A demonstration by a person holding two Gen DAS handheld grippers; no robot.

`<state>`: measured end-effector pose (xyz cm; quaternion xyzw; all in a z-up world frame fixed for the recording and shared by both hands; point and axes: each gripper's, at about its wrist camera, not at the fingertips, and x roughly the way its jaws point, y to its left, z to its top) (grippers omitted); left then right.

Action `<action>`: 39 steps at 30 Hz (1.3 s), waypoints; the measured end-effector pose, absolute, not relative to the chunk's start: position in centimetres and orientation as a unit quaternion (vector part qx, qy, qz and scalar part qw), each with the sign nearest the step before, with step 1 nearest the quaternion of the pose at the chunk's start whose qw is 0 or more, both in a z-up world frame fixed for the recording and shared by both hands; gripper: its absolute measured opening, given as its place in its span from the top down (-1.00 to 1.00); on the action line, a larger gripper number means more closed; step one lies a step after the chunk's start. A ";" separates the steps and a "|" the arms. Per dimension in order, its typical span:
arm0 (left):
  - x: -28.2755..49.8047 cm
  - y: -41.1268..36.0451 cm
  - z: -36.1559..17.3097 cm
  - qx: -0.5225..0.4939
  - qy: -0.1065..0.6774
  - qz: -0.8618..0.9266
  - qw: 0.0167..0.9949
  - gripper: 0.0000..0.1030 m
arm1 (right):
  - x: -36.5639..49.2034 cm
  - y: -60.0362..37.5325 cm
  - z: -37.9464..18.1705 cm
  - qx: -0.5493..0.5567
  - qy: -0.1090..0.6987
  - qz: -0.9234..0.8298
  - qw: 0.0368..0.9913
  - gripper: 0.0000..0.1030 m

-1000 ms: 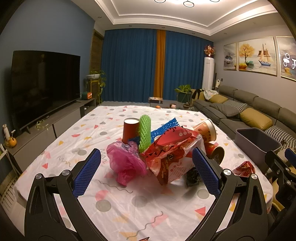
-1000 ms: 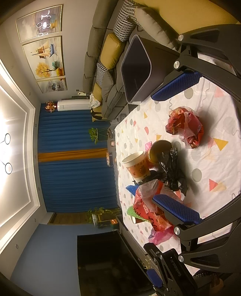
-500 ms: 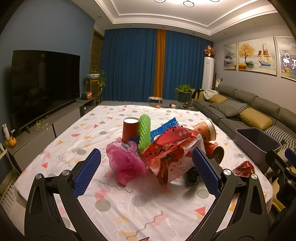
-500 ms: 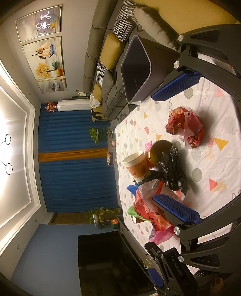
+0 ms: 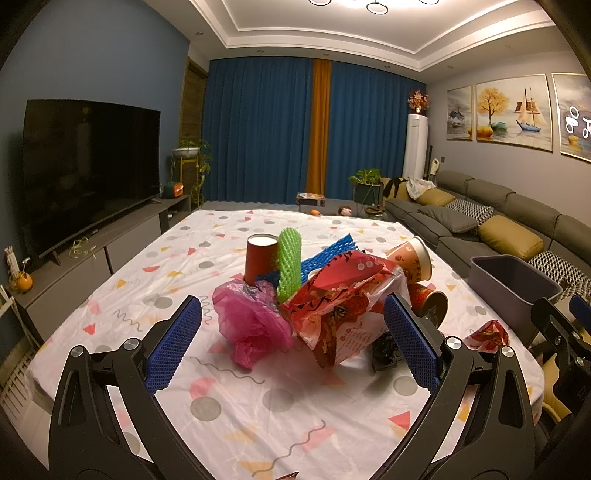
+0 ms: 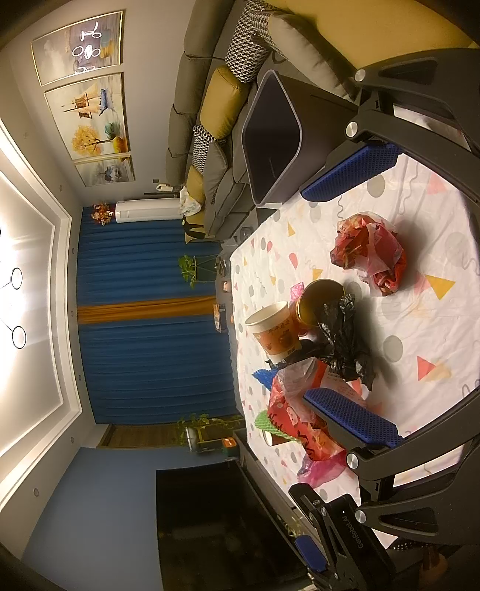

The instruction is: Collect trash

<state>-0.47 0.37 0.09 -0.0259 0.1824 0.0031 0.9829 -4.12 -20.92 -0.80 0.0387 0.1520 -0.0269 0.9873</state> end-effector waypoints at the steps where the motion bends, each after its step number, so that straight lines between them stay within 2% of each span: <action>1: -0.5 0.4 0.1 -0.026 0.183 0.003 0.983 -0.89 | -4.1 -20.9 -0.8 0.039 0.152 -0.027 0.987 -0.90; 39: -0.5 0.6 0.0 -0.028 0.183 0.001 0.983 -0.89 | -4.1 -21.0 -0.8 0.039 0.150 -0.029 0.987 -0.90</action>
